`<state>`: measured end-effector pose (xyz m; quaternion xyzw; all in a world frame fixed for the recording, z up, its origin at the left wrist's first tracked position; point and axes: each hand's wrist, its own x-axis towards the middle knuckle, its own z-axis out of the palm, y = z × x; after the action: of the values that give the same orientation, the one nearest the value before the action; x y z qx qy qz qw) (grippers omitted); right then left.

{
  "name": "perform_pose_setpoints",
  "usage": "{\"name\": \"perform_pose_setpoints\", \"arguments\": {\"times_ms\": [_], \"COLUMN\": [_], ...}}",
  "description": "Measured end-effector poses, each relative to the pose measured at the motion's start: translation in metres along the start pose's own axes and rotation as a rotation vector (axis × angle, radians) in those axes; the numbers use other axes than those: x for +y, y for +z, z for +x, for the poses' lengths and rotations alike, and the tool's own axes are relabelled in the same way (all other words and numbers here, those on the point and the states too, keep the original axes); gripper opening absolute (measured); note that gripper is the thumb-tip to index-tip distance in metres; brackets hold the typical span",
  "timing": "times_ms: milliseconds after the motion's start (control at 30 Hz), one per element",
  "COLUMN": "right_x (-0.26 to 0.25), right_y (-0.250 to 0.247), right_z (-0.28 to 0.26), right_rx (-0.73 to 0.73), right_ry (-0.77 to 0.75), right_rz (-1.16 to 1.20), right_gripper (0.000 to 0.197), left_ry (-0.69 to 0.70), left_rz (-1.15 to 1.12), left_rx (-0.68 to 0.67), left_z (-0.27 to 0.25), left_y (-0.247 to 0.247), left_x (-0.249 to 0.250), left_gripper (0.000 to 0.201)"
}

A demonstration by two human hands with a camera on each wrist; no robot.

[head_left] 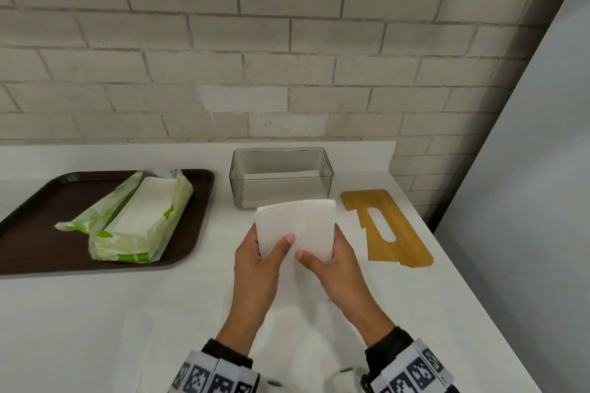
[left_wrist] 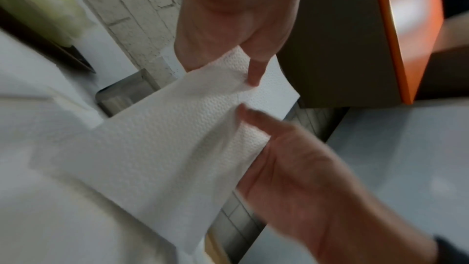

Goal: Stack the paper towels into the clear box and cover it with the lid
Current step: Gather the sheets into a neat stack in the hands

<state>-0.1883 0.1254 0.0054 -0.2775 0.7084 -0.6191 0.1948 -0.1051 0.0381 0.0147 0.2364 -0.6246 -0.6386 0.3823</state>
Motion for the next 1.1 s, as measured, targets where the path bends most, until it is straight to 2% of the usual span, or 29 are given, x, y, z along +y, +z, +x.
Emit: {"name": "perform_pose_setpoints", "arguments": {"times_ms": [133, 200, 300, 400, 500, 600, 700, 767, 867, 967, 1100], "right_x": [0.008, 0.005, -0.004, -0.006, 0.002, 0.017, 0.032, 0.036, 0.033, 0.031, 0.043], "right_y": [-0.022, -0.040, -0.064, -0.071, -0.059, -0.049, -0.043, -0.040, -0.040, -0.044, -0.042], "right_z": [-0.005, -0.010, -0.009, -0.004, -0.007, -0.009, -0.010, -0.012, -0.013, -0.011, -0.012], "right_rx": [-0.298, -0.345, -0.157, 0.013, 0.032, 0.061, 0.090, 0.095, 0.128, 0.160, 0.073], "right_ry": [0.161, 0.181, 0.169, 0.113, 0.119, 0.169, 0.248, 0.283, 0.242, 0.228, 0.375], "right_rz": [-0.262, -0.278, -0.151, -0.023, 0.086, 0.171, 0.108, 0.052, 0.062, 0.079, 0.055], "right_gripper": [0.031, 0.021, 0.012, 0.014, 0.020, 0.034, 0.045, 0.042, 0.038, 0.045, 0.054], "left_ry": [-0.067, -0.048, -0.102, -0.158, -0.190, -0.230, -0.290, -0.310, -0.285, -0.262, -0.340], "left_rz": [-0.116, -0.086, -0.003, 0.132, 0.194, 0.207, 0.186, 0.173, 0.153, 0.119, 0.101], "left_rx": [0.052, 0.048, -0.021, -0.065, -0.008, 0.007, 0.042, 0.055, 0.069, 0.090, 0.087], "left_z": [0.007, 0.009, 0.006, -0.004, -0.012, -0.016, -0.015, -0.015, -0.016, -0.013, -0.009], "left_y": [-0.024, -0.045, -0.068, -0.071, -0.062, -0.054, -0.052, -0.051, -0.047, -0.047, -0.050], "left_x": [0.003, 0.003, -0.004, -0.016, -0.026, -0.034, -0.042, -0.043, -0.034, -0.027, -0.036], "left_gripper": [0.020, 0.021, 0.030, 0.030, 0.035, 0.032, 0.029, 0.028, 0.028, 0.033, 0.040]}}
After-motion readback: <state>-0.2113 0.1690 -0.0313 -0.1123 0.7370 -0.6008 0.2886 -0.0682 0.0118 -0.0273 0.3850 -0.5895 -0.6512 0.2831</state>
